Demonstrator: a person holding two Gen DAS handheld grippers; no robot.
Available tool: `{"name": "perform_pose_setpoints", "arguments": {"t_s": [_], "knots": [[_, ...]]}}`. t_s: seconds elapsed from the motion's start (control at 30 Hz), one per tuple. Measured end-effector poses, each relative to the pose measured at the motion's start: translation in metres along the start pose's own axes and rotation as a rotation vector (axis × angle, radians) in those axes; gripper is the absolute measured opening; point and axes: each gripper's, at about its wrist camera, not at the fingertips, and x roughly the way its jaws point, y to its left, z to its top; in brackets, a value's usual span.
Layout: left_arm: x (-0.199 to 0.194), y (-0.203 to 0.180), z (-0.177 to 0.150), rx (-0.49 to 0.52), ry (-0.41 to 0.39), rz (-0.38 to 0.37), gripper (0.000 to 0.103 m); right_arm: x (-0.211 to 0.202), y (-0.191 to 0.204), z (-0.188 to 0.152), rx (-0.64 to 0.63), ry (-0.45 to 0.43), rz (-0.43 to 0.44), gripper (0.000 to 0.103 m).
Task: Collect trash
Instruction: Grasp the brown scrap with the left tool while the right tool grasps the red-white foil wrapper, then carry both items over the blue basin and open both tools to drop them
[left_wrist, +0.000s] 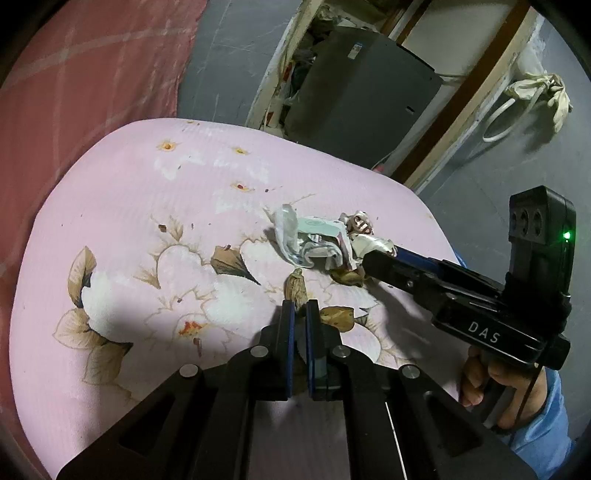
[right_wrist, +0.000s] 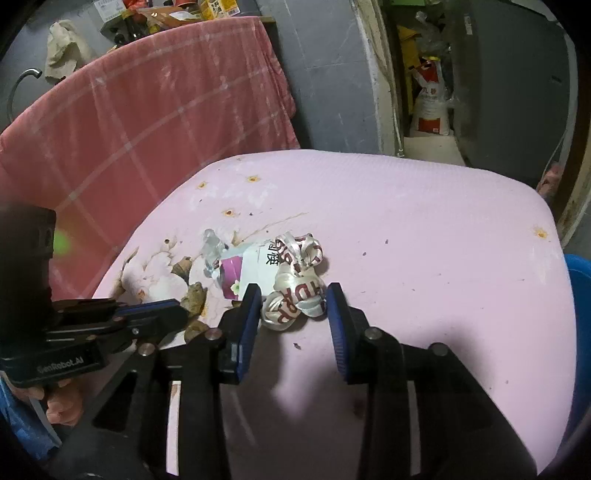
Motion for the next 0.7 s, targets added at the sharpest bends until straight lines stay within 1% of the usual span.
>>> {"name": "perform_pose_setpoints", "arguments": {"t_s": [0.17, 0.37, 0.57, 0.7], "knots": [[0.001, -0.008, -0.002, 0.024, -0.006, 0.001, 0.002, -0.004, -0.001, -0.003, 0.009, -0.014, 0.01, 0.03], [-0.003, -0.024, -0.007, 0.084, -0.043, 0.011, 0.002, -0.025, -0.006, -0.016, 0.035, -0.07, 0.0, 0.029], [-0.012, -0.045, -0.008, 0.13, -0.105, 0.008, 0.002, -0.059, -0.01, -0.026, 0.062, -0.191, -0.01, 0.029], [-0.017, -0.066, -0.001, 0.162, -0.18, -0.016, 0.002, -0.088, -0.009, -0.029, 0.048, -0.286, -0.045, 0.029]]}}
